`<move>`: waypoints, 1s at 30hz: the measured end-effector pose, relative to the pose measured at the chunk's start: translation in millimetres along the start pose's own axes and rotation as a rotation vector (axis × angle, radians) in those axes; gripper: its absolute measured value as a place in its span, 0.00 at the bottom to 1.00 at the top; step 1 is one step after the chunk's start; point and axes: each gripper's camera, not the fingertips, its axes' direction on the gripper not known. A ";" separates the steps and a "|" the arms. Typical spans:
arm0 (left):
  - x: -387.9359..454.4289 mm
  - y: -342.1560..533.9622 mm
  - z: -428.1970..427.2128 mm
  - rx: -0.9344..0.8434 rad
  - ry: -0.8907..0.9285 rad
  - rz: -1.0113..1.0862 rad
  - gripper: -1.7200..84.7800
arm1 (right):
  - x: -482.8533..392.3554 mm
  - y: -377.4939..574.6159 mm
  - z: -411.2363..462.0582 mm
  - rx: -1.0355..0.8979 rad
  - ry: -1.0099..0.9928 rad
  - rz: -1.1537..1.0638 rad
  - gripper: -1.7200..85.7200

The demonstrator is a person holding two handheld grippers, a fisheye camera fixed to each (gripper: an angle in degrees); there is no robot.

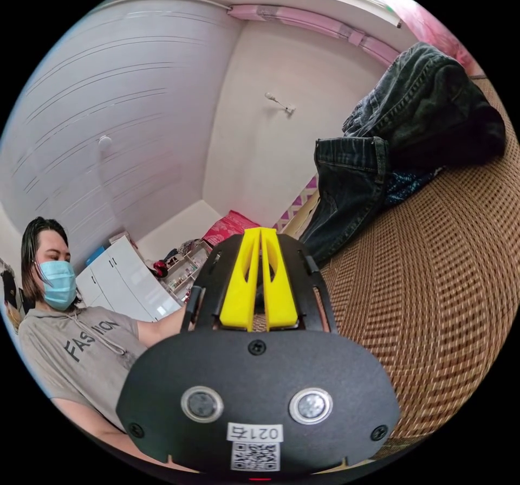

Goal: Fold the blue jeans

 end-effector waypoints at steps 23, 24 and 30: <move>-188.9 252.8 -356.6 0.743 -0.196 -0.699 0.01 | -31.7 -14.9 56.2 -0.096 0.204 0.050 0.01; -191.7 252.2 -359.4 0.742 -0.200 -0.705 0.01 | -33.0 -15.5 58.8 -0.101 0.211 0.050 0.01; -214.2 248.5 -390.0 0.748 -0.304 -0.751 0.01 | -38.5 -20.5 77.3 -0.126 0.230 0.072 0.02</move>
